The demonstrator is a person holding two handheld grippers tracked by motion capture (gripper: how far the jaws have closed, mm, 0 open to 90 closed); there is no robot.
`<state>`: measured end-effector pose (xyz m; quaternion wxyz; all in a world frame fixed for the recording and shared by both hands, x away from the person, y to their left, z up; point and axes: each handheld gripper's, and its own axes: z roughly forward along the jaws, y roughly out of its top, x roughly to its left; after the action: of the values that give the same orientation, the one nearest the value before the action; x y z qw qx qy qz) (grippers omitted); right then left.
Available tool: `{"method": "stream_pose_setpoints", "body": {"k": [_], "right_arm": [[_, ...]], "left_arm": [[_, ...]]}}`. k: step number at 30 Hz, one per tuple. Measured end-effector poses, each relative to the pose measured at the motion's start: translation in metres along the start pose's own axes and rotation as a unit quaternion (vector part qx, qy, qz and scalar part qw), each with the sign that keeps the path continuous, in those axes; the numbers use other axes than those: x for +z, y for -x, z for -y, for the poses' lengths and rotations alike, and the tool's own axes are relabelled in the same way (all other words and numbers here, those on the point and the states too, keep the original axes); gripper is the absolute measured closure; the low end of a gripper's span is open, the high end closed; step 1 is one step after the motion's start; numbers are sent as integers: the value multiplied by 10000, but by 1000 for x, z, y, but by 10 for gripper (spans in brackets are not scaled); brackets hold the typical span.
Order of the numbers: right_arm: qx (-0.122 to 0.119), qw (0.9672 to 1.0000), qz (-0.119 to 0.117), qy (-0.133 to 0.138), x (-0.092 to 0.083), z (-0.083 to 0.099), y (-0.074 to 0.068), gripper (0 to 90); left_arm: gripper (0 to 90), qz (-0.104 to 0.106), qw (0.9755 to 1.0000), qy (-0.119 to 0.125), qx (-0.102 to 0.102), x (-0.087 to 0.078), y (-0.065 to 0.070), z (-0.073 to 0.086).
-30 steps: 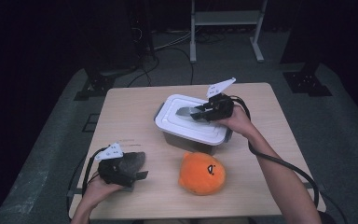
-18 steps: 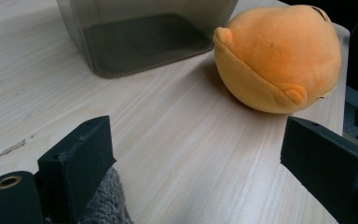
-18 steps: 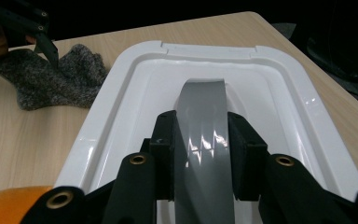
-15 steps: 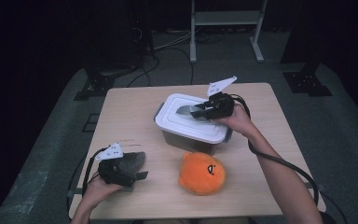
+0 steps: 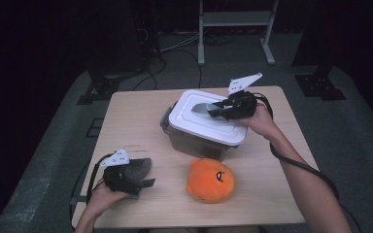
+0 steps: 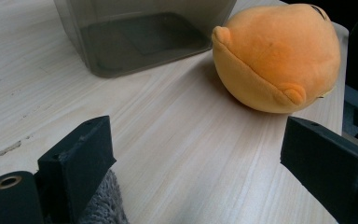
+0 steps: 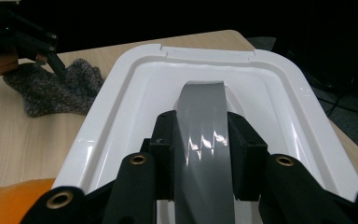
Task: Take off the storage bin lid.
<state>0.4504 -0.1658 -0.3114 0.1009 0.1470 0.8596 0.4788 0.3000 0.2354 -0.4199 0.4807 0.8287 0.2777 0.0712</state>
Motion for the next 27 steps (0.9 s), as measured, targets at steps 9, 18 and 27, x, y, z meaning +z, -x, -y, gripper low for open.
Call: {"method": "stream_pose_setpoints", "body": {"k": [9, 18, 27], "right_arm": [[-4, 9999, 173, 10, -34, 3, -1, 657], [10, 9995, 318, -15, -62, 8, -3, 656], [82, 9988, 469, -82, -86, 19, -4, 656]], "left_arm": [[82, 14, 10000, 9, -30, 1, 0, -1], [75, -9, 10000, 17, -42, 1, -1, -1], [73, -14, 10000, 16, -57, 2, -1, -1]]}}
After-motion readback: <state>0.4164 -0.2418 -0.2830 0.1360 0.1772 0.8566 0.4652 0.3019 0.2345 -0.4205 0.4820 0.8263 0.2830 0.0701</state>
